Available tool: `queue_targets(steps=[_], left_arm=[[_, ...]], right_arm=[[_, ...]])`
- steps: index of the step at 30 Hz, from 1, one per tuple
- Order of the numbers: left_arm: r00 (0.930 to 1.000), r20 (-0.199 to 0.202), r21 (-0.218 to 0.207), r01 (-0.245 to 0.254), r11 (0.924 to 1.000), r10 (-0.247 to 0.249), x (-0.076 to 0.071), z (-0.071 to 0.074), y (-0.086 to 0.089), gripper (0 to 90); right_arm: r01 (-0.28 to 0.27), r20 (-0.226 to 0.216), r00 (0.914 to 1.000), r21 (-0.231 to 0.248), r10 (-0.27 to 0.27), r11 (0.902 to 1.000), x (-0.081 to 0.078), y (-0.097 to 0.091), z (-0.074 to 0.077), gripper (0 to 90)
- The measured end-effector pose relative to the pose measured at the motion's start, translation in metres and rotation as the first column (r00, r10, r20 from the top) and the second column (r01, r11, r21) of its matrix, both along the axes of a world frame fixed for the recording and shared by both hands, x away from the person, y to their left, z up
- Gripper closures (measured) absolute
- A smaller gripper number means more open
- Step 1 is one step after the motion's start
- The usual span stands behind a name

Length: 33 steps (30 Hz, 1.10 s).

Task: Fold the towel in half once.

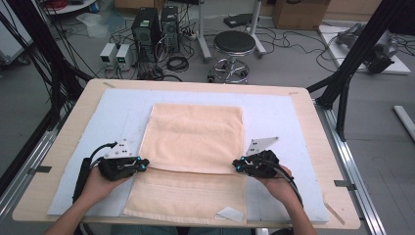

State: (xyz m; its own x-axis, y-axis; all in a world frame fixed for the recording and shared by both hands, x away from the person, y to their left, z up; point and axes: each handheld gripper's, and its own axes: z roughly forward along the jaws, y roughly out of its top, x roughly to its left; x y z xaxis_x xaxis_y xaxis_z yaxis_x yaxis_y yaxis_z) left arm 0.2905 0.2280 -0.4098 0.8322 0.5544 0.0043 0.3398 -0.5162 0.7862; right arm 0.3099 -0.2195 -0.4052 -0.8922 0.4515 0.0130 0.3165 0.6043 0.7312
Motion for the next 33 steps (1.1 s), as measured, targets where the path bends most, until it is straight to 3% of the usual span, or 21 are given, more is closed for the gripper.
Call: queue_targets(steps=[7,15,21,27,31,33], left_arm=[[0.9994,0.026,-0.020,0.022,0.9996,-0.021,-0.023,0.010,0.001,85.9],[0.9982,0.021,0.012,0.056,0.9984,-0.056,-0.058,0.007,0.006,85.9],[0.9960,0.005,0.049,0.089,0.9948,-0.089,-0.077,0.003,0.010,85.9],[0.9918,-0.011,0.073,0.128,0.9891,-0.127,-0.088,-0.002,0.009,85.8],[0.9891,-0.030,0.063,0.146,0.9873,-0.144,-0.094,-0.004,0.008,85.9],[0.9878,-0.031,0.071,0.155,0.9854,-0.153,-0.096,-0.003,0.007,85.9]], right_arm=[[-0.031,0.036,0.9989,0.013,0.031,0.9994,-0.020,-0.005,0.015,85.2],[-0.086,0.027,0.9959,0.005,0.086,0.9963,-0.049,-0.003,0.014,85.2],[-0.153,0.016,0.9880,-0.035,0.154,0.9876,-0.067,0.005,0.006,85.2],[-0.215,-0.021,0.9765,-0.027,0.215,0.9762,-0.074,0.004,-0.001,85.2],[-0.238,-0.039,0.9707,-0.022,0.237,0.9710,-0.079,0.002,-0.003,85.2],[-0.265,-0.049,0.9634,-0.014,0.264,0.9642,-0.081,0.001,-0.003,85.2]])
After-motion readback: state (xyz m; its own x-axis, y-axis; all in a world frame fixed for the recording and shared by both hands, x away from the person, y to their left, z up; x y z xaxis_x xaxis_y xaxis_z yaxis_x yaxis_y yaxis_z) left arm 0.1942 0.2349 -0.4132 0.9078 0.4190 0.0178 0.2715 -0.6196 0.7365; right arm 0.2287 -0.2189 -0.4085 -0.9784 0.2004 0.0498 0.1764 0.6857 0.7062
